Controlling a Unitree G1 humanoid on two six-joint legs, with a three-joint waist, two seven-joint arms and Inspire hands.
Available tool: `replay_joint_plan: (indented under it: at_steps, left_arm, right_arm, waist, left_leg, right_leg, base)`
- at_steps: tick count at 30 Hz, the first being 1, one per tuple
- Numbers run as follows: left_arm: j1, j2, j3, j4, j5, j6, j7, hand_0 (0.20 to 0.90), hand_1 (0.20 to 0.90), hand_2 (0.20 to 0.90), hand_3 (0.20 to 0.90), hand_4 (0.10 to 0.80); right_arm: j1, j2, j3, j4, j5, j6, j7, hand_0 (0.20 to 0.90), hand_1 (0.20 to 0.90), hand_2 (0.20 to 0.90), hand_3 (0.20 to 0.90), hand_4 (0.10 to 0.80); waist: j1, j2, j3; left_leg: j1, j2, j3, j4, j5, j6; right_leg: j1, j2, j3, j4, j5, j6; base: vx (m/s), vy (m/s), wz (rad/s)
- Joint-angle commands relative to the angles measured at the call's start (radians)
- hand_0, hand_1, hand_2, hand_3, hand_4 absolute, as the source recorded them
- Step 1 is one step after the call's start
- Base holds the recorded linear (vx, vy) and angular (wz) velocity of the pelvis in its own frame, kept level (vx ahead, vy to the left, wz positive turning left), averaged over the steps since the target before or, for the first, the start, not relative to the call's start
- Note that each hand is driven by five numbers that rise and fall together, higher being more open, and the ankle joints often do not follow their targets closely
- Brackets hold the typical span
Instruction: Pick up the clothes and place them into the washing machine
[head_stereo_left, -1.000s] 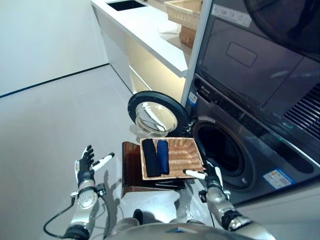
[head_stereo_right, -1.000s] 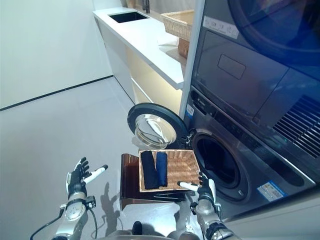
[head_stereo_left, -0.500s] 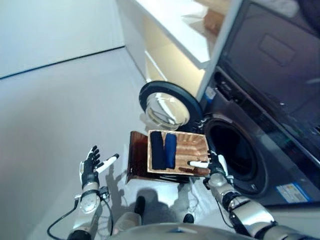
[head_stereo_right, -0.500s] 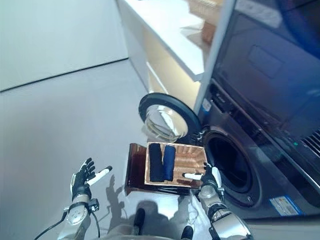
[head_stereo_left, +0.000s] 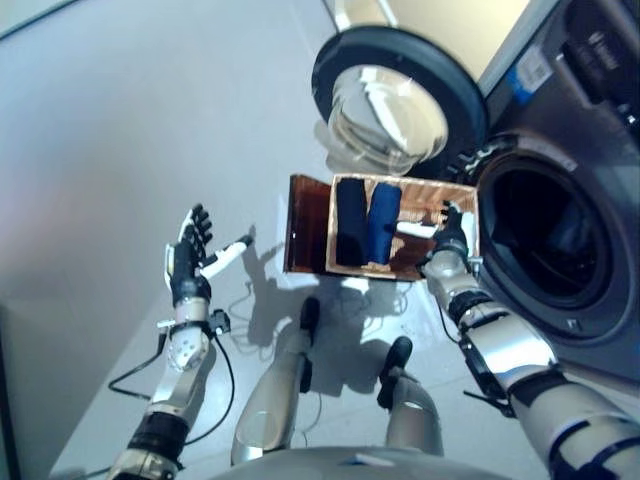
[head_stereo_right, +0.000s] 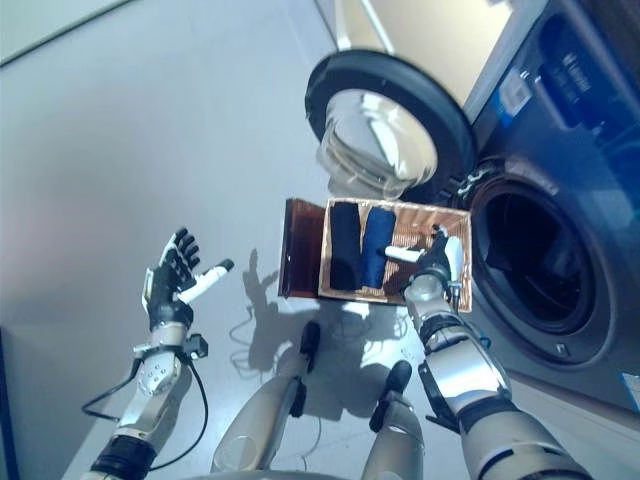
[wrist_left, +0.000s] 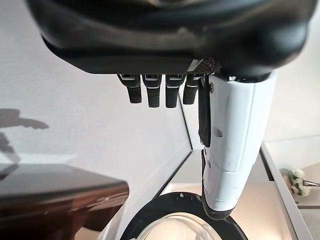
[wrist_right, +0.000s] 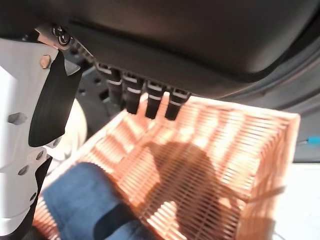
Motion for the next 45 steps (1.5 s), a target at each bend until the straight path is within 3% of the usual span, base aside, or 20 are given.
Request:
replay_joint_plan:
  at_steps: [1, 7, 9, 10, 30, 37, 38, 40, 41, 42, 43, 44, 45]
  left_arm:
    - [-0.008, 0.049, 0.064, -0.176, 0.075, -0.129, 0.049, 0.9, 0.9, 0.9, 0.9, 0.8]
    - [-0.007, 0.037, 0.061, -0.246, 0.106, -0.138, 0.076, 0.9, 0.9, 0.9, 0.9, 0.8]
    - [-0.013, 0.038, 0.051, -0.248, 0.117, -0.138, 0.081, 0.9, 0.9, 0.9, 0.9, 0.8]
    - [-0.015, 0.038, 0.046, -0.245, 0.12, -0.138, 0.085, 0.9, 0.9, 0.9, 0.9, 0.8]
    - [-0.07, 0.053, 0.048, -0.266, 0.164, -0.151, 0.16, 0.9, 0.9, 0.9, 0.9, 0.8]
    - [-0.062, 0.05, 0.042, -0.273, 0.176, -0.15, 0.179, 0.9, 0.9, 0.9, 0.9, 0.8]
    - [-0.062, 0.05, 0.039, -0.271, 0.179, -0.149, 0.183, 0.9, 0.9, 0.9, 0.9, 0.8]
    - [-0.062, 0.049, 0.029, -0.277, 0.185, -0.146, 0.184, 0.9, 0.9, 0.9, 0.9, 0.8]
    - [-0.062, 0.049, 0.028, -0.277, 0.186, -0.146, 0.185, 0.9, 0.9, 0.9, 0.9, 0.8]
    - [-0.058, 0.051, 0.027, -0.28, 0.189, -0.149, 0.188, 0.9, 0.9, 0.9, 0.9, 0.8]
    - [-0.057, 0.051, 0.026, -0.28, 0.189, -0.149, 0.188, 0.9, 0.9, 0.9, 0.9, 0.8]
    - [-0.054, 0.051, 0.026, -0.279, 0.192, -0.15, 0.191, 0.9, 0.9, 0.9, 0.9, 0.8]
    - [-0.052, 0.049, 0.025, -0.28, 0.192, -0.15, 0.189, 0.9, 0.9, 0.9, 0.9, 0.8]
  right_arm:
    - [-0.129, -0.094, 0.018, 0.005, 0.037, -0.075, -0.071, 0.9, 0.9, 0.9, 0.9, 0.8]
    - [-0.194, -0.144, 0.015, 0.041, 0.061, -0.072, -0.081, 0.9, 0.9, 0.9, 0.9, 0.8]
    - [-0.202, -0.144, 0.017, 0.043, 0.06, -0.073, -0.082, 0.9, 0.9, 0.9, 0.9, 0.8]
    - [-0.204, -0.142, 0.015, 0.044, 0.06, -0.073, -0.084, 0.9, 0.9, 0.9, 0.9, 0.8]
    - [-0.245, -0.119, 0.01, 0.07, 0.066, -0.072, -0.104, 0.9, 0.9, 0.9, 0.9, 0.8]
    - [-0.27, -0.138, 0.001, 0.117, 0.036, -0.05, -0.149, 0.9, 0.9, 0.9, 0.9, 0.8]
    - [-0.272, -0.143, -0.003, 0.126, 0.032, -0.044, -0.162, 0.851, 0.851, 0.851, 0.851, 0.765]
    - [-0.253, -0.14, -0.017, 0.136, 0.022, -0.031, -0.166, 0.582, 0.582, 0.582, 0.582, 0.573]
    - [-0.252, -0.14, -0.017, 0.135, 0.022, -0.031, -0.167, 0.543, 0.543, 0.543, 0.543, 0.545]
    - [-0.247, -0.151, -0.023, 0.136, 0.017, -0.026, -0.173, 0.359, 0.359, 0.359, 0.359, 0.414]
    - [-0.246, -0.152, -0.023, 0.134, 0.016, -0.025, -0.174, 0.269, 0.269, 0.269, 0.269, 0.349]
    - [-0.241, -0.158, -0.028, 0.134, 0.014, -0.022, -0.176, 0.2, 0.2, 0.2, 0.2, 0.3]
    - [-0.232, -0.161, -0.032, 0.137, 0.012, -0.02, -0.177, 0.2, 0.2, 0.2, 0.2, 0.3]
  waist:
    - [0.024, -0.009, -0.021]
    - [0.054, 0.018, -0.007]
    - [0.056, 0.022, -0.002]
    - [0.057, 0.02, -0.005]
    - [0.097, 0.03, 0.014]
    - [0.11, 0.054, 0.026]
    - [0.112, 0.059, 0.028]
    - [0.116, 0.076, 0.032]
    - [0.117, 0.076, 0.031]
    - [0.12, 0.09, 0.033]
    - [0.121, 0.09, 0.032]
    - [0.121, 0.098, 0.032]
    - [0.123, 0.107, 0.032]
  left_leg:
    - [-0.085, -0.009, 0.027, 0.142, -0.121, -0.051]
    - [-0.167, -0.026, 0.017, 0.173, -0.129, -0.048]
    - [-0.184, -0.031, 0.016, 0.182, -0.132, -0.045]
    - [-0.18, -0.034, 0.006, 0.188, -0.163, -0.05]
    - [-0.274, -0.073, -0.03, 0.228, -0.175, -0.051]
    - [-0.304, -0.08, -0.032, 0.235, -0.171, -0.054]
    - [-0.306, -0.081, -0.034, 0.234, -0.169, -0.053]
    - [-0.308, -0.084, -0.032, 0.236, -0.167, -0.053]
    - [-0.308, -0.084, -0.031, 0.236, -0.168, -0.053]
    - [-0.31, -0.086, -0.027, 0.236, -0.167, -0.052]
    - [-0.311, -0.086, -0.027, 0.236, -0.167, -0.052]
    - [-0.312, -0.086, -0.025, 0.237, -0.167, -0.052]
    - [-0.312, -0.088, -0.023, 0.239, -0.167, -0.051]
  right_leg:
    - [-0.02, -0.022, 0.033, -0.045, 0.062, -0.025]
    - [-0.079, -0.036, 0.029, -0.022, 0.053, -0.026]
    - [-0.09, -0.036, 0.03, -0.015, 0.05, -0.027]
    - [-0.086, -0.036, 0.037, -0.008, 0.023, -0.021]
    - [-0.115, -0.045, 0.004, 0.014, -0.005, -0.028]
    - [-0.142, -0.052, -0.001, 0.035, -0.011, -0.032]
    - [-0.143, -0.053, 0.0, 0.035, -0.011, -0.032]
    - [-0.146, -0.057, 0.003, 0.037, -0.012, -0.031]
    - [-0.146, -0.057, 0.004, 0.038, -0.012, -0.031]
    - [-0.154, -0.06, 0.009, 0.042, -0.013, -0.032]
    - [-0.155, -0.06, 0.01, 0.043, -0.014, -0.031]
    - [-0.162, -0.061, 0.014, 0.048, -0.013, -0.032]
    - [-0.167, -0.063, 0.015, 0.052, -0.013, -0.032]
  base:
    - [0.018, 0.031, 0.12]
    - [0.011, 0.034, 0.12]
    - [0.073, 0.018, 0.07]
    - [0.133, 0.002, 0.1]
    - [0.019, 0.005, 0.12]
    - [-0.009, 0.021, 0.07]
    - [-0.003, 0.036, 0.08]
    - [-0.003, 0.035, 0.06]
    - [-0.01, 0.049, 0.04]
    - [0.0, 0.0, 0.0]
    - [-0.016, 0.045, 0.01]
    - [-0.017, 0.033, 0.0]
    - [-0.026, 0.047, 0.0]
